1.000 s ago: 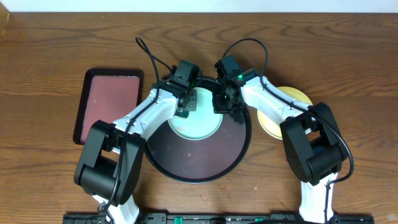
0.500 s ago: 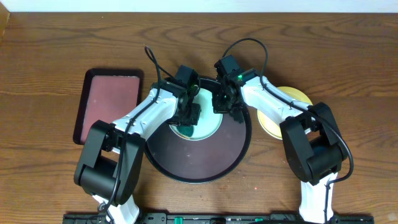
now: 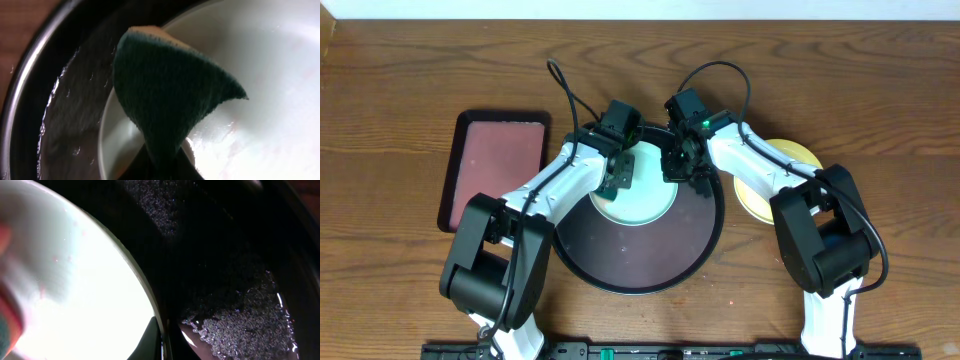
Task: Clean dirty plates on tray and stack at the side
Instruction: 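Scrub the green plate with the sponge held in the left gripper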
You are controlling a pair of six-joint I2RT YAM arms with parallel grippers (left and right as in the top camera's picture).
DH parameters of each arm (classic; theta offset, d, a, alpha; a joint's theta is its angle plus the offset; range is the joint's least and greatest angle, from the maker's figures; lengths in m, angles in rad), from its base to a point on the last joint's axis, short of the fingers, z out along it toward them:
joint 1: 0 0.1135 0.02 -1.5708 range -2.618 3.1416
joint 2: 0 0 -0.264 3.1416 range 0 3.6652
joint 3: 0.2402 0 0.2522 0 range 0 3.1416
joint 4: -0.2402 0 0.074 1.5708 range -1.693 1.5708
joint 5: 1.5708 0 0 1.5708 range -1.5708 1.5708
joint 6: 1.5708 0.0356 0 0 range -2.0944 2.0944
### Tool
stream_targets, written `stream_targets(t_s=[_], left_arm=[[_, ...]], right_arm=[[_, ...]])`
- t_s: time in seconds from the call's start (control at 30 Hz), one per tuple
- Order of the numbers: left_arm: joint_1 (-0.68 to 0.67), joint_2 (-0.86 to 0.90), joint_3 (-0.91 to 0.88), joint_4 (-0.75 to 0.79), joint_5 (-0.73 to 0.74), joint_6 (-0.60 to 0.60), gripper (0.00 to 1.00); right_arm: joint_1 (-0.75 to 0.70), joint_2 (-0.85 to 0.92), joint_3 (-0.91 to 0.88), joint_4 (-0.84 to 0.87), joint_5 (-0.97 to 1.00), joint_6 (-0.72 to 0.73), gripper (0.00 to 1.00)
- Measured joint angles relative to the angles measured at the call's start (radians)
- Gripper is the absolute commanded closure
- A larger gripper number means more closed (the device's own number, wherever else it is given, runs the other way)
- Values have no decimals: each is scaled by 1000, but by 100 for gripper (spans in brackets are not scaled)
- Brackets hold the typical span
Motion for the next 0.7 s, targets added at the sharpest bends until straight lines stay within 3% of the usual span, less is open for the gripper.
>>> stream_targets(t_s=[0.13, 0.27, 0.5, 0.6, 0.7], left_arm=[[-4, 0, 5, -89, 29, -8, 93], [-2, 0, 6, -138, 177, 80, 93], [-1, 2, 6, -76, 396, 217, 93], [-3, 2, 5, 9, 395, 229, 93], [-3, 2, 5, 75, 306, 206, 93]], right_arm=[[1, 2, 0, 4, -5, 0, 99], [2, 3, 0, 5, -11, 0, 99], [2, 3, 2, 3, -11, 0, 99], [2, 3, 2, 2, -11, 0, 99], [2, 3, 2, 2, -12, -1, 99]])
